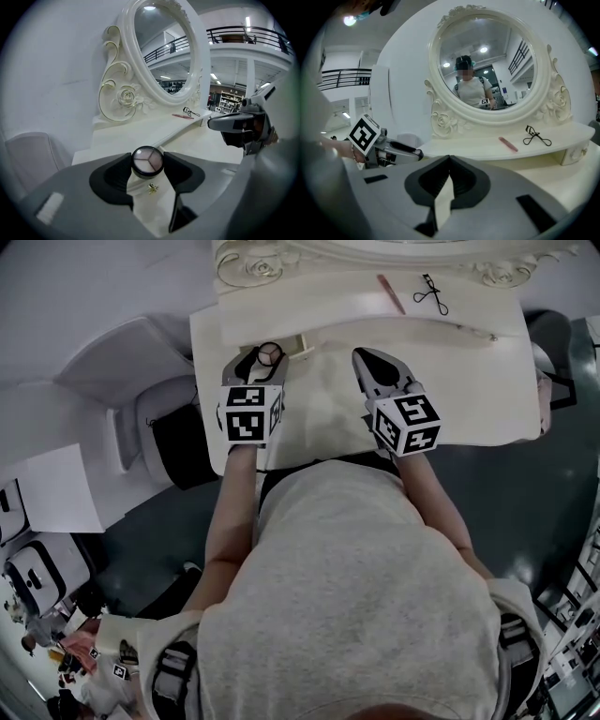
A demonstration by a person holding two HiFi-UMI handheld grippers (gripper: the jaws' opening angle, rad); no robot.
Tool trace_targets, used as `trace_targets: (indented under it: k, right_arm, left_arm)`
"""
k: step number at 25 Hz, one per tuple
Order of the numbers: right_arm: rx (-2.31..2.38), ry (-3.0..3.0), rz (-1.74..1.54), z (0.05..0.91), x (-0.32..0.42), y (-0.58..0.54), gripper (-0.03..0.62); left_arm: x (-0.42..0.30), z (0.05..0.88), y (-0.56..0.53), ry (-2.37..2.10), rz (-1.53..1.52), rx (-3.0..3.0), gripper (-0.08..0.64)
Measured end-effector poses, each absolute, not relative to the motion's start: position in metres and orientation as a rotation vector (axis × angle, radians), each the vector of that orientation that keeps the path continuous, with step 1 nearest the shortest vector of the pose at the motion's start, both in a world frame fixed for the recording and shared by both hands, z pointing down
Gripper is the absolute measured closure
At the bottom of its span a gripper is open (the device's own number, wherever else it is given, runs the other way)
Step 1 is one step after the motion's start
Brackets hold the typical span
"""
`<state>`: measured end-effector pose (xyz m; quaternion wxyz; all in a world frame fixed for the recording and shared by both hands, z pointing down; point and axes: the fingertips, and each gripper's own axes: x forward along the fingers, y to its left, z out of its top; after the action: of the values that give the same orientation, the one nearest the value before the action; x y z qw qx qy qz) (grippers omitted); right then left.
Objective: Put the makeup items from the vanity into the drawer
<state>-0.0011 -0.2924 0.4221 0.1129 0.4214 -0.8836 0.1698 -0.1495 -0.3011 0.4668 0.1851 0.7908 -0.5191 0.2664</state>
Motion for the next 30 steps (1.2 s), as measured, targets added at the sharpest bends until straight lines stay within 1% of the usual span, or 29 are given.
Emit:
trace_targets:
  k: [12, 30]
  right_arm:
    - [1.207, -2.582, 0.528, 0.432, -0.002, -0.299, 0.584]
    - [1.192, -2.578, 0.565, 0.442, -0.009, -0.307, 0.584]
  left_arm:
    - [-0.151, 0.487, -0.310, -1.415, 0.792, 2.167, 0.342]
    - [-0.154, 0.494, -0.310, -1.224, 0.711, 2.034, 0.341]
